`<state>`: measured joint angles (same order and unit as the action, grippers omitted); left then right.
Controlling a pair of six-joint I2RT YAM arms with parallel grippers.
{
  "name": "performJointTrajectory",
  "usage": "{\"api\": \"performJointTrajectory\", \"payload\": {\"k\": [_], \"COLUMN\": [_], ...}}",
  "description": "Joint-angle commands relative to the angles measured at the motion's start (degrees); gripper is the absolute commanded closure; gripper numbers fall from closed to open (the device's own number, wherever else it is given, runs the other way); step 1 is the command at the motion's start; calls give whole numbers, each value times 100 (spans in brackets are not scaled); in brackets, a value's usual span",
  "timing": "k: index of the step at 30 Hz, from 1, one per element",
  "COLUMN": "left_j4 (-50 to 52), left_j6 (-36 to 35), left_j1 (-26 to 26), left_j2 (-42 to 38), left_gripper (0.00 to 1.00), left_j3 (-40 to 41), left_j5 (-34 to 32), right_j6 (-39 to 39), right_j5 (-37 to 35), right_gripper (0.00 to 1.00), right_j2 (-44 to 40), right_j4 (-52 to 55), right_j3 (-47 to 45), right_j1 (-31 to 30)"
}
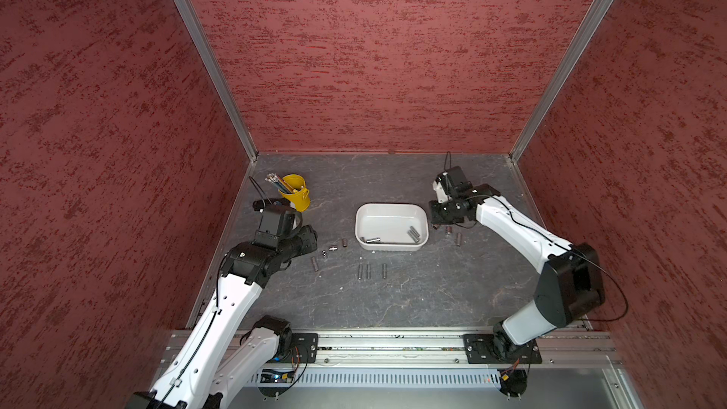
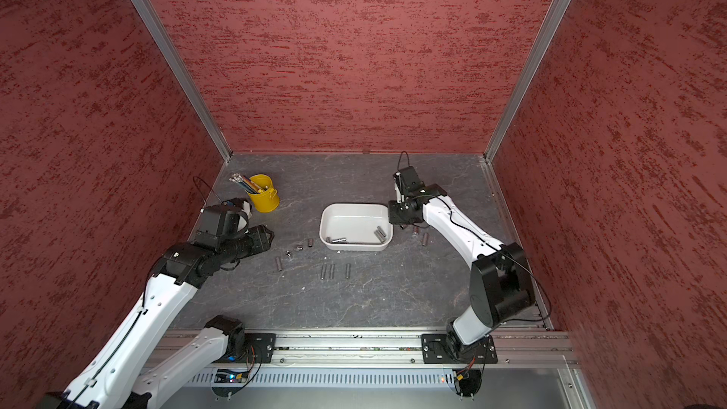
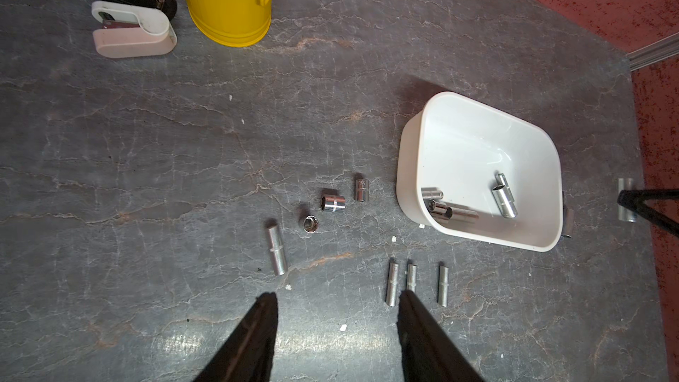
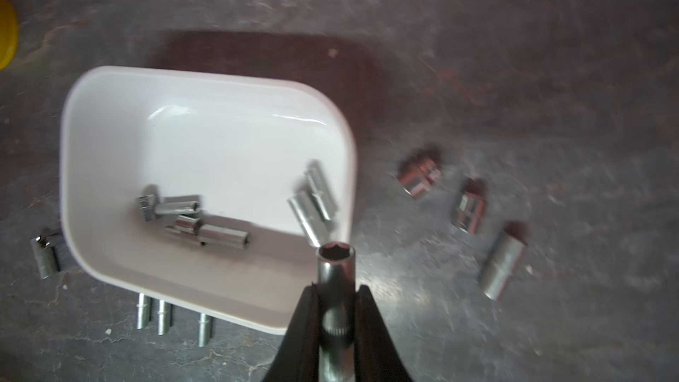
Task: Take out the socket from the storage box
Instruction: Place the socket head at the center of the board.
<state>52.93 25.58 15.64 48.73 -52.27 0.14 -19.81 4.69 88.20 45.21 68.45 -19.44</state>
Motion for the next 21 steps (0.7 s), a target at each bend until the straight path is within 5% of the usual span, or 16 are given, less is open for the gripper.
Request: {"api": "performJointTrajectory", "payload": {"k": [1,10,21], "left_j4": [-41,-46,-47], "left_j6": [-88,-89,-80], "left_j1": [-43,-58,-54], "left_j2": [-15,-14,16], "left_gripper": [45,44,44], "left_j3": [40,56,57], "left_j5": [59,108,109], "right_j6": [-527,-512,-559], "right_j5": [-18,-82,-250], "right_gripper": [90,90,89], "right_j2": [-441,-784,31], "right_j4": [-309,-730,-1212], "right_j3": [-643,-2002,-1956], "right_j1": [506,1496,1681]}}
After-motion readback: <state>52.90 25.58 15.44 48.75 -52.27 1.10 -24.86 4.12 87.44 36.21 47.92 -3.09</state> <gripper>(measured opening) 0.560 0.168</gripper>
